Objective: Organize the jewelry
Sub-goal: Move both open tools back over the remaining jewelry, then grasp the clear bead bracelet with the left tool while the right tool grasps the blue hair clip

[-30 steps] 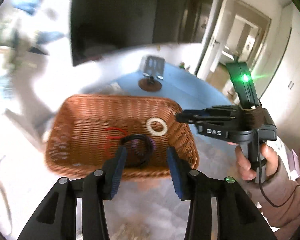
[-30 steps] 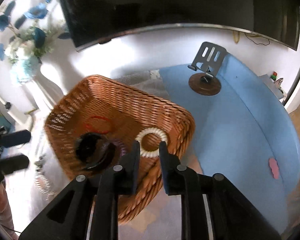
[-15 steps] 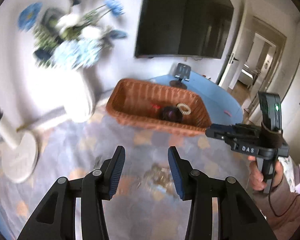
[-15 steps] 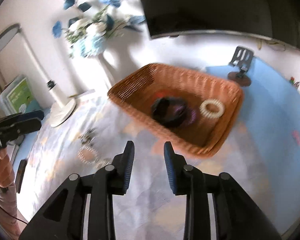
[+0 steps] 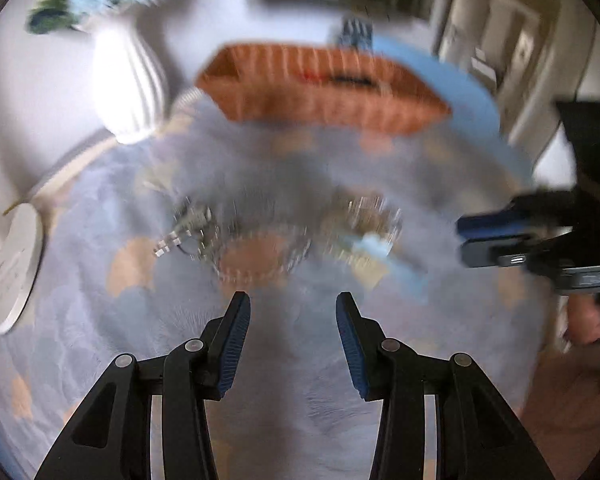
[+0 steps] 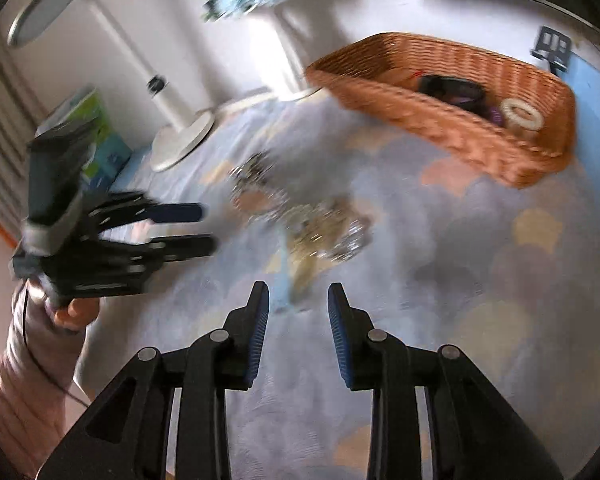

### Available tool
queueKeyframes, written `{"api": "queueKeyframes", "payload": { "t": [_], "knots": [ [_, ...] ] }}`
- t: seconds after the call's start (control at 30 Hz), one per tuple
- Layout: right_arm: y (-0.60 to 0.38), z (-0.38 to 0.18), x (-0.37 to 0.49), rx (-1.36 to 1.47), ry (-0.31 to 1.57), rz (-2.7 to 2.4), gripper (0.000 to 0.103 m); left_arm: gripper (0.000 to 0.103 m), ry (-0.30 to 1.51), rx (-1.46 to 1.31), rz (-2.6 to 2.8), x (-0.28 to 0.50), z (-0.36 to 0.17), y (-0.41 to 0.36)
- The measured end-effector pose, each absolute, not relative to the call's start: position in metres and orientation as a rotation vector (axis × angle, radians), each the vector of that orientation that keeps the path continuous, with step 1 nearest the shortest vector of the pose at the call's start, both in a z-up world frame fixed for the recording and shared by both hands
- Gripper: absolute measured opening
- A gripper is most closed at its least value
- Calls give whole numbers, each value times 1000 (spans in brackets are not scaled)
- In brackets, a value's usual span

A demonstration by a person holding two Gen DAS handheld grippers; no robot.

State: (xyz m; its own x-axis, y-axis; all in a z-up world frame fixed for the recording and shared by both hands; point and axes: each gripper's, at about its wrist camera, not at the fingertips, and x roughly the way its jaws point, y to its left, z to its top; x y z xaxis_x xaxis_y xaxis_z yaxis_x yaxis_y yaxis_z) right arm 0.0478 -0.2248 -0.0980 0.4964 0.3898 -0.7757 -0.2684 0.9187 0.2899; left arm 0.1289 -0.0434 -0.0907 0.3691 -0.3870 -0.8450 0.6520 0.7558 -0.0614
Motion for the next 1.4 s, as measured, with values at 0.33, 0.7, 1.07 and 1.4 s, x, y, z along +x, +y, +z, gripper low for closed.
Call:
{"api": "queueKeyframes", "payload": {
  "t": [0.33,0.7,1.07,1.4],
  "knots": [
    [-201,-114,59,104,999,380,33,46,997,395,-772,159,-99,-67],
    [-186,-123,67,-40,998,303,33,47,1196,226,-978,147,-104,-60],
    [-212,-122,57,-38,1016,367,23,46,1152,291,-849,101,-101,-67],
    [-199,-123,58,-92,984,342,28,21,1025,307,-657,81,-103,-60]
  ]
}}
